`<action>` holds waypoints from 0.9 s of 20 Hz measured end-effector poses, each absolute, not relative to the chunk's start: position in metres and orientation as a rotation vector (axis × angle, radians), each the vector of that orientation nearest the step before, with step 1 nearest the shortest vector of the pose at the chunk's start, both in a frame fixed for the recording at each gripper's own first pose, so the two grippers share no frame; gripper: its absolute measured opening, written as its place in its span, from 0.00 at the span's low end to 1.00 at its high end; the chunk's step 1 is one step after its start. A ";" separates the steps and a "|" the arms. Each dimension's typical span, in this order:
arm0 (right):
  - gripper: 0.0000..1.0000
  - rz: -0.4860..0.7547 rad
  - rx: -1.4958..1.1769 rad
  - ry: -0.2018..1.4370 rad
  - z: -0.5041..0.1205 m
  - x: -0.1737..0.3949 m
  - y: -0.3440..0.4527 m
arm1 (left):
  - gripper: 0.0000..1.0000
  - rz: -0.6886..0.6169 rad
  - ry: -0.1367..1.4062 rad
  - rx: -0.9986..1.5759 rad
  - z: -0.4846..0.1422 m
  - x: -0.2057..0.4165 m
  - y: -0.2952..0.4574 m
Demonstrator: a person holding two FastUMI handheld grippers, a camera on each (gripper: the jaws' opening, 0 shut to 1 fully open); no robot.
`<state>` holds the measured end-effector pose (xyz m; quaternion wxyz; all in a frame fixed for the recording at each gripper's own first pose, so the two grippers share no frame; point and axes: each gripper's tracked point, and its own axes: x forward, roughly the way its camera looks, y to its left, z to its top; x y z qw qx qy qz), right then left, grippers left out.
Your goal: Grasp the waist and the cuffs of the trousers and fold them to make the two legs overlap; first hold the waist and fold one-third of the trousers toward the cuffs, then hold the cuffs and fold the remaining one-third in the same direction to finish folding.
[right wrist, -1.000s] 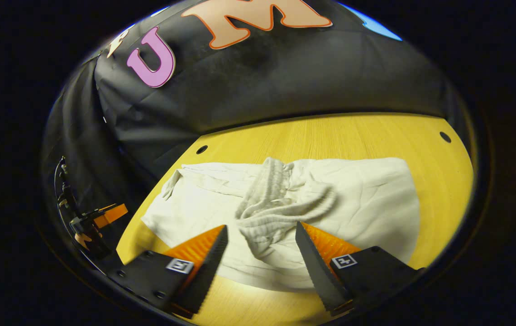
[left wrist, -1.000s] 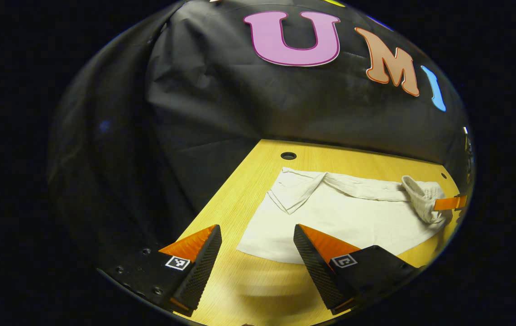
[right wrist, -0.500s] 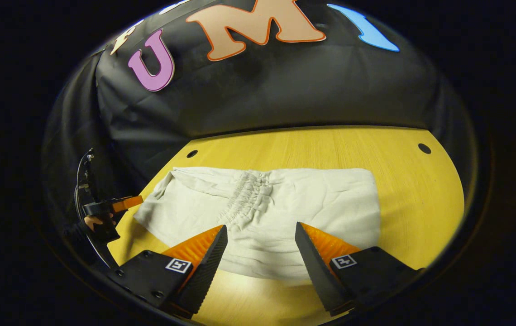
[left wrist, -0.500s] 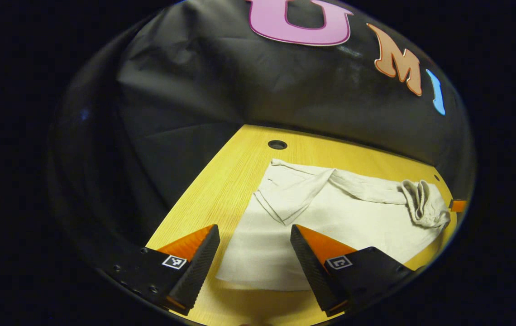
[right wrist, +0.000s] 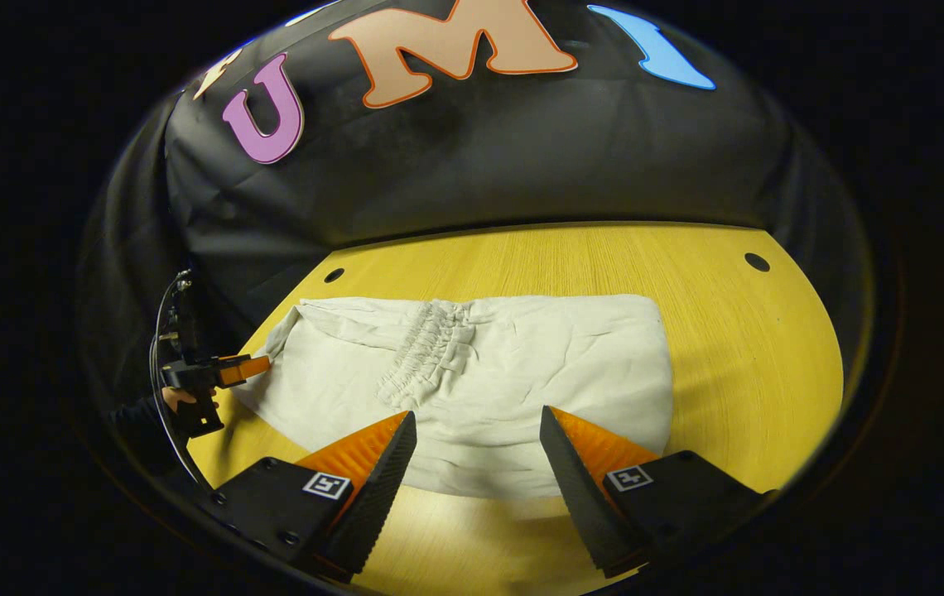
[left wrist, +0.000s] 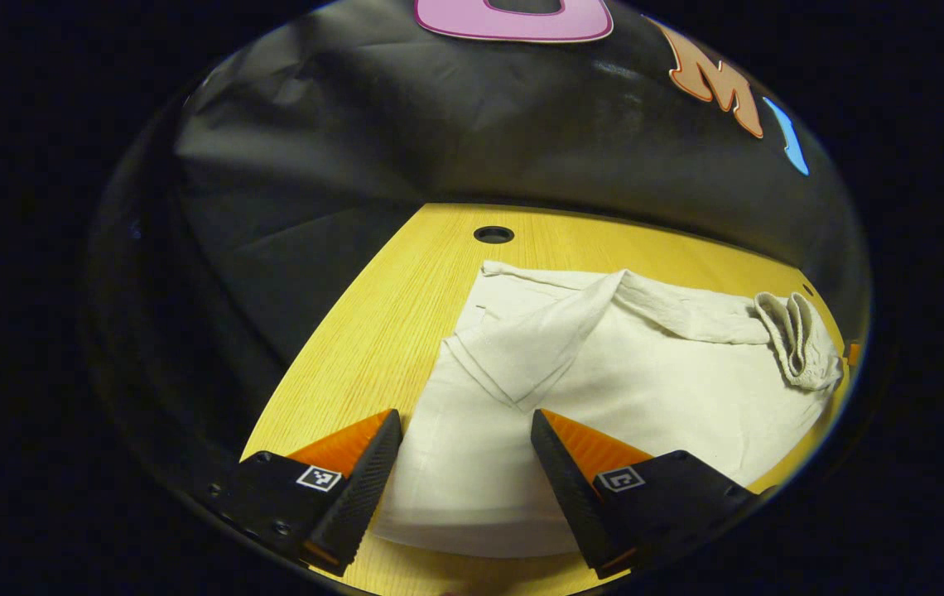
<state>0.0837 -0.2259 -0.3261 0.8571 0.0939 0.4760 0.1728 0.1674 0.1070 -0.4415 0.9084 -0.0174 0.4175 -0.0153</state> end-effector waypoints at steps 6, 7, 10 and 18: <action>0.96 0.360 0.191 1.005 -0.328 0.084 -0.228 | 0.63 -0.041 0.886 -0.043 -0.442 0.168 0.092; 0.96 0.359 0.194 1.005 -0.328 0.084 -0.228 | 0.55 -0.045 0.882 -0.055 -0.442 0.169 0.086; 0.96 0.353 0.202 1.002 -0.326 0.086 -0.231 | 0.10 0.010 0.829 -0.157 -0.441 0.175 0.077; 0.96 0.330 0.188 0.961 -0.306 0.087 -0.266 | 0.00 0.069 0.776 -0.226 -0.413 0.184 0.060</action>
